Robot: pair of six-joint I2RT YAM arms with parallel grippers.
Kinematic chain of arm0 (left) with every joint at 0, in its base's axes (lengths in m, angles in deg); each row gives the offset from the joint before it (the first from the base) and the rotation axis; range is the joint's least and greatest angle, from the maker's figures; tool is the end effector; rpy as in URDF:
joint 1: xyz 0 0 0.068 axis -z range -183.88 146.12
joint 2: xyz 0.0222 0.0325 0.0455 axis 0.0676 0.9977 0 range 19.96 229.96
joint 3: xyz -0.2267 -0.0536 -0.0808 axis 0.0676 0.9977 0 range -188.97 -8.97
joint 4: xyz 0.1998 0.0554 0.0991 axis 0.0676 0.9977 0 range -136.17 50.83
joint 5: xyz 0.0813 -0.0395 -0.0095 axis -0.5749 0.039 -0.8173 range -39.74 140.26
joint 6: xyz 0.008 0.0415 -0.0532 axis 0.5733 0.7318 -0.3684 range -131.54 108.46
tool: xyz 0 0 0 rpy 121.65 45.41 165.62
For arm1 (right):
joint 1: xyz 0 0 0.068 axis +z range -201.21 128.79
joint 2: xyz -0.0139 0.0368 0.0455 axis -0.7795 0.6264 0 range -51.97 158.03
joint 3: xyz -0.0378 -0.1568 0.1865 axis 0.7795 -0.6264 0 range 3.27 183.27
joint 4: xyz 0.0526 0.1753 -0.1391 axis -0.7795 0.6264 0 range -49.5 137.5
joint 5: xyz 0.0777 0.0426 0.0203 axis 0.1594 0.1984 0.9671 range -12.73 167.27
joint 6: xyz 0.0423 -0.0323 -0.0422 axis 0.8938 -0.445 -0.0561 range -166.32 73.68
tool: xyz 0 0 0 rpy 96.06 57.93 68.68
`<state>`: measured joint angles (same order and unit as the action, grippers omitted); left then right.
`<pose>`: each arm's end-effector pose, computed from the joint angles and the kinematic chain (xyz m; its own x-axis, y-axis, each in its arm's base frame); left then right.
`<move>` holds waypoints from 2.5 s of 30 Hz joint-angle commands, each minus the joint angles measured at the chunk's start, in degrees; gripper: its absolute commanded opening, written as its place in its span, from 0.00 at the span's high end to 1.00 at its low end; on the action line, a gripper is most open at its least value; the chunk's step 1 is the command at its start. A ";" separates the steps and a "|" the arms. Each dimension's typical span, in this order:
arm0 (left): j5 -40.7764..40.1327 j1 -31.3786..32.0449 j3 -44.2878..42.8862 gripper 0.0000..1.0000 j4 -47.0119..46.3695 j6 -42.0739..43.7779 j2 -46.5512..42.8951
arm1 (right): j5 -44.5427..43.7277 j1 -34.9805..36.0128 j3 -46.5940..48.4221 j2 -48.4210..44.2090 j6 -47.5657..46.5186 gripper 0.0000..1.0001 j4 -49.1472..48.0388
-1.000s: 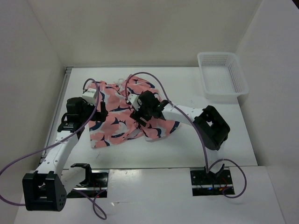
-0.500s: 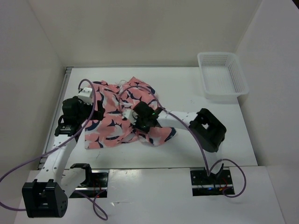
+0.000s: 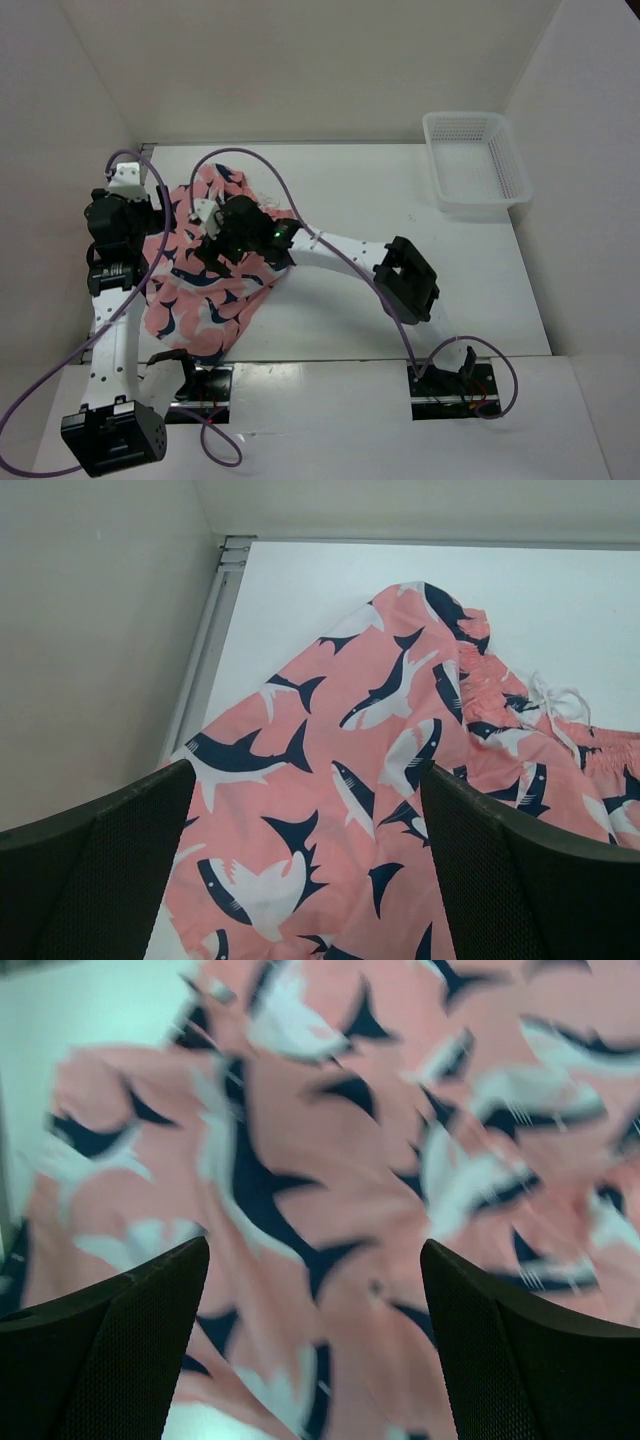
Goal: Fold and stack the shorts
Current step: Flatten the shorts out
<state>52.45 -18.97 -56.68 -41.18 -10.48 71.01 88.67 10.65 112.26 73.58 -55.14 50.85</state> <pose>0.2055 0.0532 0.3266 -0.1440 -0.0197 -0.9894 -0.2210 0.9752 0.0128 0.2218 0.4378 0.2459 -0.0657 -0.4416 -0.8948 -0.9691 0.2420 -0.0483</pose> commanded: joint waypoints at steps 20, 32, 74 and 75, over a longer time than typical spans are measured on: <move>8.69 -6.17 -0.47 0.00 13.11 -1.06 -4.46 | -1.83 -20.03 -10.03 5.31 4.07 0.16 -2.18; 16.44 -2.94 -1.51 0.03 12.58 -1.06 4.46 | -18.77 -27.84 -20.19 -7.76 16.72 1.00 -4.81; 0.34 67.47 7.27 0.19 34.30 -1.06 27.26 | -8.59 -45.78 -59.60 -42.93 25.02 0.28 5.11; 1.05 67.47 8.14 0.24 33.68 -1.06 27.26 | -9.11 -45.78 -59.60 -43.46 23.86 0.24 5.82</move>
<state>54.07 47.76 -49.68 -4.63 -10.94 97.76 79.86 -35.60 52.76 34.61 -25.98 56.35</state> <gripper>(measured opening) 0.795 0.730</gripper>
